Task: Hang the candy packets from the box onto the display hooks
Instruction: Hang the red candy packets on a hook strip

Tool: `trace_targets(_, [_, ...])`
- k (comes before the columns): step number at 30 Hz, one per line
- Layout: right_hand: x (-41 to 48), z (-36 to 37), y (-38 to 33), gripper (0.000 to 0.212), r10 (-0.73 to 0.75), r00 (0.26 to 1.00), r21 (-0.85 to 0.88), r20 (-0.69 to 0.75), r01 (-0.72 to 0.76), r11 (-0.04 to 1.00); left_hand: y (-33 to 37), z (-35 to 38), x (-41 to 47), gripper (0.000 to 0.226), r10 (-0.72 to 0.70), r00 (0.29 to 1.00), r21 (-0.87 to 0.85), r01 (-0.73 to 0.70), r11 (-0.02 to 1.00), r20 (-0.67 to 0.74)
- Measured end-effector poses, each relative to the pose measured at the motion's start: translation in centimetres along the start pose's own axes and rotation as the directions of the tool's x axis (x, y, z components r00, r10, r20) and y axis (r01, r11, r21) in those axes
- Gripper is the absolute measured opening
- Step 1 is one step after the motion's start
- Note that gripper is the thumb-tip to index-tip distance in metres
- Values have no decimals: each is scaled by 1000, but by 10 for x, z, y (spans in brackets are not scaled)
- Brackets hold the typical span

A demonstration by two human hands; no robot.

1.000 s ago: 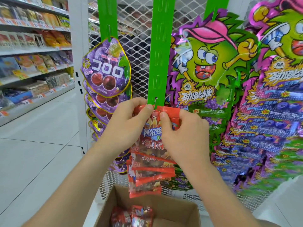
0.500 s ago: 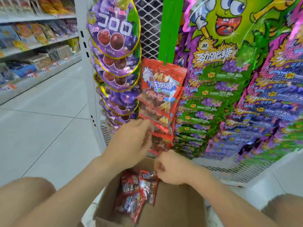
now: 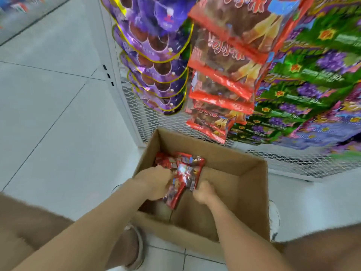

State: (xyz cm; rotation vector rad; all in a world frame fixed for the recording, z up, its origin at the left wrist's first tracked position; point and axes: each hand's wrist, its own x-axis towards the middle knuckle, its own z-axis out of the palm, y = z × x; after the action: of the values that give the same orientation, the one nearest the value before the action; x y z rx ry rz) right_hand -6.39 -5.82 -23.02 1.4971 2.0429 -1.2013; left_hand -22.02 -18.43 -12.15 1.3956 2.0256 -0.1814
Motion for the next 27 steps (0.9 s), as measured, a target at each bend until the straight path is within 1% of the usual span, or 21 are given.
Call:
trace_targets(1, [9,11,-1,22,41,999,112,-24,-38,993,-5,7,4,22,-23,1000,-17,23,1000,3])
trace_targets(3, [40,35,5,18,138,989,335,-53,-113,936,-13,18,11,23,-49,999,-47,49,998,-1])
trace_targets(5, [67,53,13,24,197,977,464,-86,-135,875,-20,29,18,18,-61,998,-76,60,995,-11])
trace_targets(6, [68,56,12,28,214,974,525,-78,-142,839,-21,34,21,13,-63,998,-84,62,995,-3])
trace_targets(7, [66,56,10,27,224,973,569,-53,-155,808,-22,37,22,12,-63,998,-92,63,994,8])
trace_targets(8, [57,52,2,22,221,975,598,-34,-158,786,-22,39,25,13,-62,998,-101,63,993,14])
trace_targets(9, [54,50,-1,18,203,979,590,-20,-153,793,-22,39,26,12,-63,998,-105,64,992,15])
trace_targets(11, [49,48,-3,20,163,987,549,-3,-135,825,-20,36,27,17,-66,998,-121,65,991,-5])
trace_targets(14, [42,31,-6,20,112,989,524,-96,-46,851,-15,29,26,20,-88,995,-187,80,979,-37])
trace_targets(16, [20,6,-17,13,64,989,546,-137,22,837,-8,22,23,23,-150,988,-308,134,942,-28])
trace_targets(17, [5,-7,-24,7,18,990,553,-140,64,831,-3,18,21,23,-192,981,-401,163,901,-32])
trace_targets(18, [-10,-20,-28,2,-52,986,542,-161,133,830,4,13,17,28,-238,970,-512,186,839,-38])
trace_targets(19, [-24,-33,-31,3,-140,967,451,-213,224,864,11,6,13,43,-289,957,-655,198,729,-33])
trace_targets(20, [-38,-43,-32,5,-251,930,323,-268,332,886,20,-3,7,61,-349,937,-808,210,551,6])
trace_targets(21, [-53,-53,-36,9,-358,889,166,-284,413,895,29,-12,1,73,-383,920,-921,217,322,83])
trace_targets(22, [-71,-62,-41,13,-467,843,12,-269,487,873,37,-23,-7,75,-377,912,-969,218,113,161])
trace_targets(23, [-87,-69,-46,16,-560,799,-157,-218,538,828,44,-35,-14,71,-363,911,-979,204,-13,195])
trace_targets(24, [-101,-74,-51,17,-657,738,-327,-154,589,739,49,-44,-21,64,-367,910,-981,181,-66,192])
trace_targets(25, [-116,-80,-56,21,-717,692,-474,-84,605,640,54,-52,-28,59,-392,904,-986,149,-80,168])
trace_targets(26, [-126,-85,-58,29,-762,647,-564,-36,616,550,55,-57,-33,54,-423,896,-991,123,-60,136])
trace_targets(27, [-136,-92,-59,36,-794,608,-611,-10,625,486,56,-62,-40,47,-443,892,-995,93,-29,96])
